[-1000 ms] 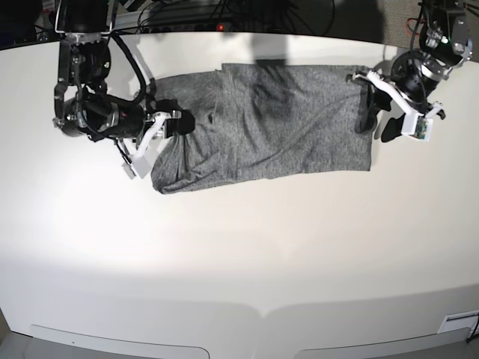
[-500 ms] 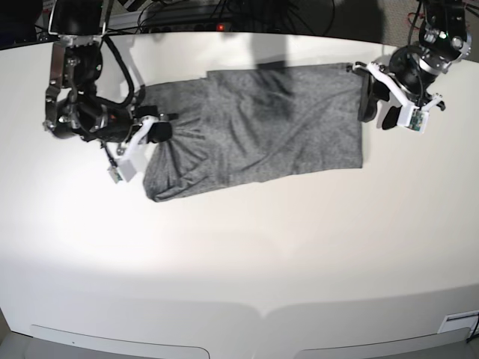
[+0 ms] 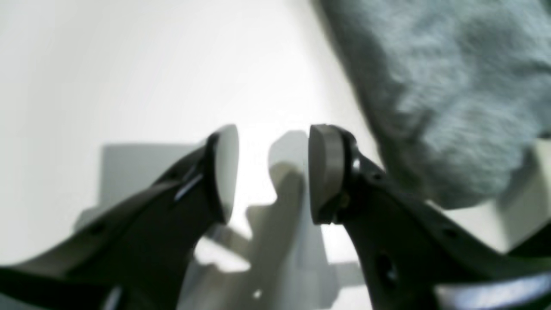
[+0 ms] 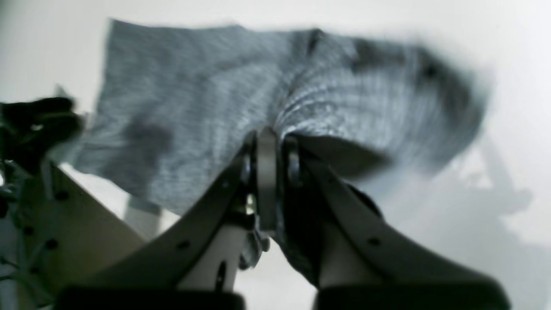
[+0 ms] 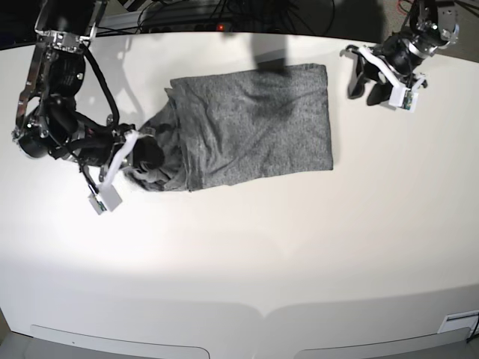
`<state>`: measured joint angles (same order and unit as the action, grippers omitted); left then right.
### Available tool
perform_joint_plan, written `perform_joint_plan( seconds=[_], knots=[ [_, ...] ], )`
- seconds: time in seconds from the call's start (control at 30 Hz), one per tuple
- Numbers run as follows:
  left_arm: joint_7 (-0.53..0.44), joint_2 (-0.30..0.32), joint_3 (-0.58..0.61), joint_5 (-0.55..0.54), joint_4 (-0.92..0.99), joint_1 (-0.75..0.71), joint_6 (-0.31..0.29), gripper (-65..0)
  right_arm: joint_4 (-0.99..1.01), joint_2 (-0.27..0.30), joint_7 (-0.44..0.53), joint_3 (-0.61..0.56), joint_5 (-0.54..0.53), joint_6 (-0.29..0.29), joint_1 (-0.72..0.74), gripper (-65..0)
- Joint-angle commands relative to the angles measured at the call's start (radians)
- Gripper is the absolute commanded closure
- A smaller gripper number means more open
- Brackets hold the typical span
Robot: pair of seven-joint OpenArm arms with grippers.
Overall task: Fold the T-shirt properly
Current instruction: 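Lift the shirt end with the right gripper and fold it toward the left gripper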
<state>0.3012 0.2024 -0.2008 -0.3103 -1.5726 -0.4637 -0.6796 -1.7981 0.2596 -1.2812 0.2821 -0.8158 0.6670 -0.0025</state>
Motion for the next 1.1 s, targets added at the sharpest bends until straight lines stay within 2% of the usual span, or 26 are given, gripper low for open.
perform_joint_plan(
  seconds=[0.0,0.33,0.47,0.67,0.83,0.93,1.07],
  knots=[
    [-0.016,0.008,0.017,-0.013,-0.007,-0.002,-0.013,-26.0,-0.028,-0.005,0.017,-0.011,-0.006,0.003,0.015,0.0],
    [-0.019,0.008,0.212,-0.013,-0.007,0.021,-0.009,-26.0,-0.035,-0.178,0.045,-0.244,0.031,-0.002,0.01,0.0],
    [-0.018,0.008,0.222,-0.013,-0.007,0.032,-0.009,-26.0,-0.035,-0.254,0.061,-0.34,0.095,-0.025,0.01,0.0],
    [-0.029,0.009,0.222,-0.013,-0.007,0.043,-0.009,-26.0,-0.035,-0.333,0.07,-0.468,0.161,-0.053,0.001,0.0],
    [-0.033,0.009,0.222,-0.013,-0.007,0.055,-0.002,-26.0,-0.035,-0.38,0.099,-0.546,0.222,-0.092,-0.024,0.0],
    [-0.035,0.009,0.222,-0.012,-0.007,0.057,-0.002,-26.0,-0.034,-0.385,0.119,-0.581,0.241,-0.12,-0.042,0.0],
    [-0.038,0.009,0.222,-0.012,-0.007,0.057,-0.002,-26.0,-0.034,-0.385,0.126,-0.612,0.241,-0.122,-0.074,0.0]
  ],
)
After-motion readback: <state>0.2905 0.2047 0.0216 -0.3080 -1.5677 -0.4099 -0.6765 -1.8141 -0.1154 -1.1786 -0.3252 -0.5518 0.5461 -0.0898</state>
